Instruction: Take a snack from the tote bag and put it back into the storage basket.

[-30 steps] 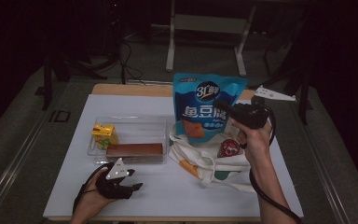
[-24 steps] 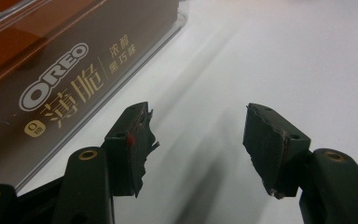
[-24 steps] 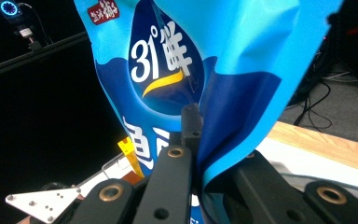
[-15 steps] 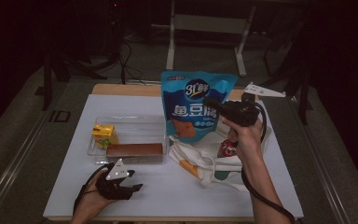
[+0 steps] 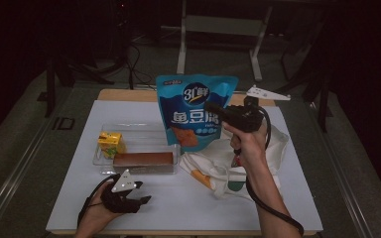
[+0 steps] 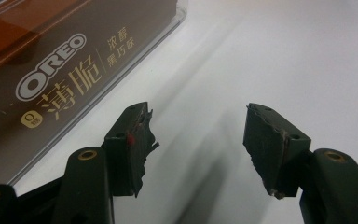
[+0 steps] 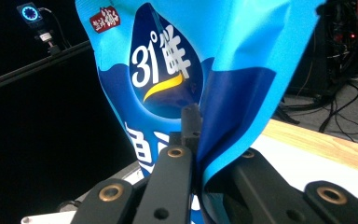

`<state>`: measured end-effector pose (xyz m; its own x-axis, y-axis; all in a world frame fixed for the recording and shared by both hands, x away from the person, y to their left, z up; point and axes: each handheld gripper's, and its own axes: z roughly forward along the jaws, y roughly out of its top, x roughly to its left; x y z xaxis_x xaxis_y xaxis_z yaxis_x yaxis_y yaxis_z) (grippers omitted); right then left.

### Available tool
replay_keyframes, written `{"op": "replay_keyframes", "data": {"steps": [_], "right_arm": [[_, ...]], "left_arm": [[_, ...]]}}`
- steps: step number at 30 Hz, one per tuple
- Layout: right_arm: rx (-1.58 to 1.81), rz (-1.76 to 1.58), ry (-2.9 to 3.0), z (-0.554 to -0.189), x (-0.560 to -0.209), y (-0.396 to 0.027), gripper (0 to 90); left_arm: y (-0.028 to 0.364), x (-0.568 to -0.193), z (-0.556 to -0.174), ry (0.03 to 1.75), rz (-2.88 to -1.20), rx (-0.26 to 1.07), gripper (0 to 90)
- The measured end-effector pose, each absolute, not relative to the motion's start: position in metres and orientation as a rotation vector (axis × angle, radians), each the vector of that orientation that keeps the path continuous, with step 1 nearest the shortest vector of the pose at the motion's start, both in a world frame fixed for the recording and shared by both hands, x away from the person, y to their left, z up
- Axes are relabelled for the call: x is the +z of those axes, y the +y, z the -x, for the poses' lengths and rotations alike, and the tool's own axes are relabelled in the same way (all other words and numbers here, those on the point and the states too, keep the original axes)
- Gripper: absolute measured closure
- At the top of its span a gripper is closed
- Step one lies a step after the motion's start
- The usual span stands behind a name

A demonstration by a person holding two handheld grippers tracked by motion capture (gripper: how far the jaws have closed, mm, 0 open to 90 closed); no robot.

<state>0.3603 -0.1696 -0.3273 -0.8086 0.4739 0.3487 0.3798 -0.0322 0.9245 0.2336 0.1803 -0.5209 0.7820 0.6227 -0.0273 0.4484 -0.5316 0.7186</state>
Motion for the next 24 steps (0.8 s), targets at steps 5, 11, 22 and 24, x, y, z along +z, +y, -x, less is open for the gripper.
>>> {"op": "replay_keyframes", "data": {"steps": [5,11,22,24], "right_arm": [[2.007,-0.927,2.139,-0.360,-0.324,-0.159,90.0],[2.029,-0.918,2.148,-0.361,-0.322,-0.146,90.0],[2.051,-0.916,2.177,-0.367,-0.326,-0.122,90.0],[2.054,-0.924,2.177,-0.369,-0.328,-0.118,90.0]], "left_arm": [[0.181,-0.520,-0.233,0.789,-2.220,0.300,41.1],[0.182,-0.521,-0.233,0.793,-2.219,0.297,41.1],[0.185,-0.520,-0.233,0.801,-2.205,0.300,41.1],[0.185,-0.520,-0.233,0.803,-2.201,0.301,41.1]]}}
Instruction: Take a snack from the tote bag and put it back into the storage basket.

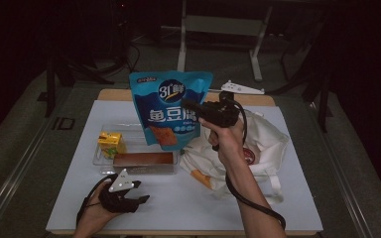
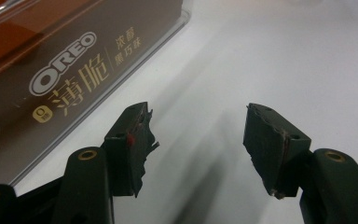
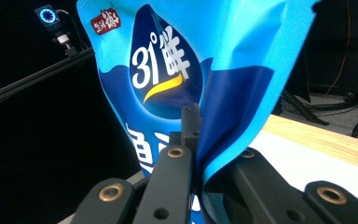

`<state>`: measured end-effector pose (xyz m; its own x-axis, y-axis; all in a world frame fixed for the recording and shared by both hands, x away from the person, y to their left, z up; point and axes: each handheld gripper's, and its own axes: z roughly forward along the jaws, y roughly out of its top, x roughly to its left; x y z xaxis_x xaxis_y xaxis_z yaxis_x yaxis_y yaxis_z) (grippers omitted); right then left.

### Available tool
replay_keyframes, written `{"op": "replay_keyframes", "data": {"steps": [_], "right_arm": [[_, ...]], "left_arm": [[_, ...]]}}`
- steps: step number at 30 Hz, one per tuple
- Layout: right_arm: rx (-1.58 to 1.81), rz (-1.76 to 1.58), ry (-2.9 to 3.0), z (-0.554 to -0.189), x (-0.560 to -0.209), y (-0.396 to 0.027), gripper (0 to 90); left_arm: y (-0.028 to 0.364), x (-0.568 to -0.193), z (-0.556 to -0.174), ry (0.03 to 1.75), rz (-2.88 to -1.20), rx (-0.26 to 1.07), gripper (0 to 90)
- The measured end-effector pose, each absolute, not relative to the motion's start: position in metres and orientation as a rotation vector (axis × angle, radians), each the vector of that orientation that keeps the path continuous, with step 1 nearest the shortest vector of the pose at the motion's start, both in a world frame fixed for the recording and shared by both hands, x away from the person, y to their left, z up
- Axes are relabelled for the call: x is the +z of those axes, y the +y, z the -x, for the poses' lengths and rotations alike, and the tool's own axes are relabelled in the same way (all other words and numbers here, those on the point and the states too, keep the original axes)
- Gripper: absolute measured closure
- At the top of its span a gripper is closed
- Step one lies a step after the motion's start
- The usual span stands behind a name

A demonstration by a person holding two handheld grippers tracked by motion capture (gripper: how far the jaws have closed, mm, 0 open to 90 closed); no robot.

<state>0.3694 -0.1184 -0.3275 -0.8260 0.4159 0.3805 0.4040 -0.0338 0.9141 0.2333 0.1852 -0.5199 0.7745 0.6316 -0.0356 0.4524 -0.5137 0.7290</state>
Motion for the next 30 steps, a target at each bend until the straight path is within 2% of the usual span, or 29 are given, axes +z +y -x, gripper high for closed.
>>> {"op": "replay_keyframes", "data": {"steps": [30], "right_arm": [[2.065,-0.975,2.166,-0.389,-0.342,-0.070,90.0]], "left_arm": [[0.187,-0.519,-0.233,0.799,-2.193,0.292,41.0]]}}
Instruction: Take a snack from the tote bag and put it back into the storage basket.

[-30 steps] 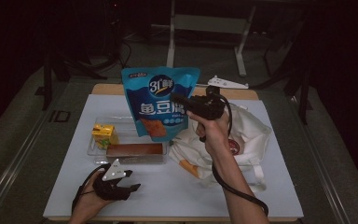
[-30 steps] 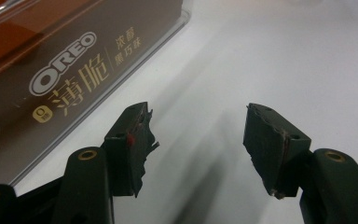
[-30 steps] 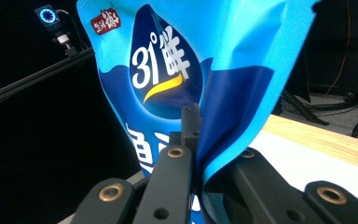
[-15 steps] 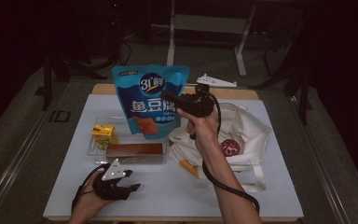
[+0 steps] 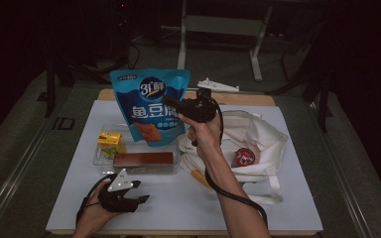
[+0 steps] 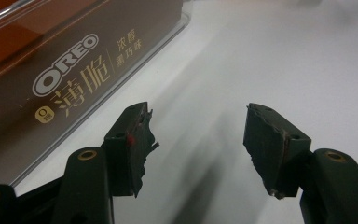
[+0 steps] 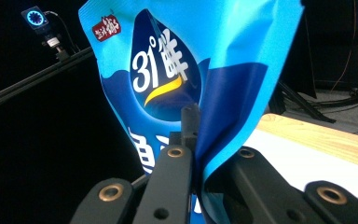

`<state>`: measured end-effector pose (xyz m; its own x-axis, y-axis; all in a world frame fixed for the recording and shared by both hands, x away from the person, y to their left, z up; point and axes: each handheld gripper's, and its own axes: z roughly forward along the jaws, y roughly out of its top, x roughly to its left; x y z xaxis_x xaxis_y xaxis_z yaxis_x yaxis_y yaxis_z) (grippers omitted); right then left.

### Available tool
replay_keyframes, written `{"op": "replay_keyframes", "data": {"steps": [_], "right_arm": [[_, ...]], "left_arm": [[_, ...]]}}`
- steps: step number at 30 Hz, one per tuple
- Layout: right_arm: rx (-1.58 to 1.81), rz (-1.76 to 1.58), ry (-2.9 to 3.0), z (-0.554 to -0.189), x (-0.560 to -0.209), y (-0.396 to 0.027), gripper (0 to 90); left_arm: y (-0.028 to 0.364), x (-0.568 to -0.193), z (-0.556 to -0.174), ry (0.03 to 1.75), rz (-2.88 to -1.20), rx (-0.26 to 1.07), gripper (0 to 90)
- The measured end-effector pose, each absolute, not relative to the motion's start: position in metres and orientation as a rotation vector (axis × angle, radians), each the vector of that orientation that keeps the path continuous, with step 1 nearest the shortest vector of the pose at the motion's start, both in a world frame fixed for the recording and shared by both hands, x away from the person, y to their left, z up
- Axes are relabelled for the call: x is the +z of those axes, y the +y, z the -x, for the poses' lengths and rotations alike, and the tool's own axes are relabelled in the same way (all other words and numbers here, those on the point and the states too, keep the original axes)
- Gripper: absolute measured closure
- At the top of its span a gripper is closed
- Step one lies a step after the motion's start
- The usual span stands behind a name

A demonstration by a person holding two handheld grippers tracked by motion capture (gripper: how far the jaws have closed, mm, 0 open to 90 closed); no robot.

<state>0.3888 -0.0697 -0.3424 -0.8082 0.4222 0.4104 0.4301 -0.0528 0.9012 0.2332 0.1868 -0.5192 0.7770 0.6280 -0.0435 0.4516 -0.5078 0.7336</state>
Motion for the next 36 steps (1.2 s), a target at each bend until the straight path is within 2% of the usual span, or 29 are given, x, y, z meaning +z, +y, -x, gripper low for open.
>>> {"op": "replay_keyframes", "data": {"steps": [36], "right_arm": [[-2.011,1.180,-2.146,-0.414,-0.395,-0.024,90.0]], "left_arm": [[0.188,-0.520,-0.231,0.787,-2.192,0.280,41.0]]}}
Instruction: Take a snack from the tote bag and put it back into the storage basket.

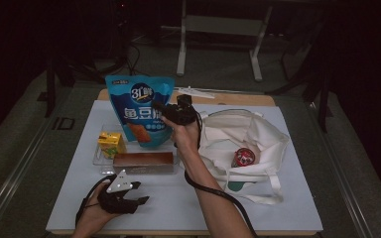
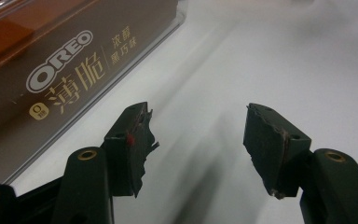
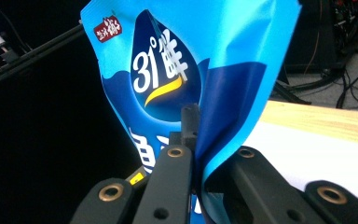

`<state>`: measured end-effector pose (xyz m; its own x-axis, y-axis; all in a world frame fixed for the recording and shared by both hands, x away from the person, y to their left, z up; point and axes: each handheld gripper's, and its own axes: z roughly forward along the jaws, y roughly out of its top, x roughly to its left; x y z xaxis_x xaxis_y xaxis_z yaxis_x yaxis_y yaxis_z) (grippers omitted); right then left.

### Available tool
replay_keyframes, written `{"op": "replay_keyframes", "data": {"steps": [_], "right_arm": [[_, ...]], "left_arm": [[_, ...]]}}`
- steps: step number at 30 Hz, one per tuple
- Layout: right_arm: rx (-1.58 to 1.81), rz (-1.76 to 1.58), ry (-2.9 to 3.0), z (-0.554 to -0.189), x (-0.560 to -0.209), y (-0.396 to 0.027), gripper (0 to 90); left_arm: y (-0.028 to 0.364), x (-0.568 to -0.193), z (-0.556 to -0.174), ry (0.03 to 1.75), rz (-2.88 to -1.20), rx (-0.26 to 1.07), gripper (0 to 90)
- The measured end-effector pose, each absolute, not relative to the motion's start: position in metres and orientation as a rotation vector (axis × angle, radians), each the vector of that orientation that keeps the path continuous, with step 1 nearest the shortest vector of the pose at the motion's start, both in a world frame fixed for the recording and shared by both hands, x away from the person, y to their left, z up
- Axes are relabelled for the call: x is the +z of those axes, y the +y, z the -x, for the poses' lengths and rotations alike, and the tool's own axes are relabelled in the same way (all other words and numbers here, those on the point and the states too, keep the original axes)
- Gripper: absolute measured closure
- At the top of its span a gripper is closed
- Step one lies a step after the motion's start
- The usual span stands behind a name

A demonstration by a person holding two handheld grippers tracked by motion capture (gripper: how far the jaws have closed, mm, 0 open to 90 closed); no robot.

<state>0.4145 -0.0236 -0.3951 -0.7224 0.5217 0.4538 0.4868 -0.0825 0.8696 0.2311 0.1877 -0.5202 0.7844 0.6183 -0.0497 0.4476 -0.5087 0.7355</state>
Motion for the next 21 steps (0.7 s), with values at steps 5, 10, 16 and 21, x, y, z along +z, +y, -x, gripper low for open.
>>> {"op": "replay_keyframes", "data": {"steps": [5,10,16,21], "right_arm": [[1.978,-1.175,2.108,-0.416,-0.402,-0.020,90.0],[1.972,-1.183,2.129,-0.418,-0.414,-0.011,90.0],[1.880,-1.177,2.186,-0.420,-0.425,-0.008,90.0],[1.886,-1.185,2.222,-0.423,-0.429,-0.018,88.4]], "left_arm": [[0.188,-0.520,-0.231,0.785,-2.194,0.282,41.0],[0.188,-0.521,-0.231,0.784,-2.196,0.278,41.0],[0.188,-0.521,-0.231,0.787,-2.194,0.277,40.9],[0.185,-0.522,-0.232,0.786,-2.201,0.271,41.0]]}}
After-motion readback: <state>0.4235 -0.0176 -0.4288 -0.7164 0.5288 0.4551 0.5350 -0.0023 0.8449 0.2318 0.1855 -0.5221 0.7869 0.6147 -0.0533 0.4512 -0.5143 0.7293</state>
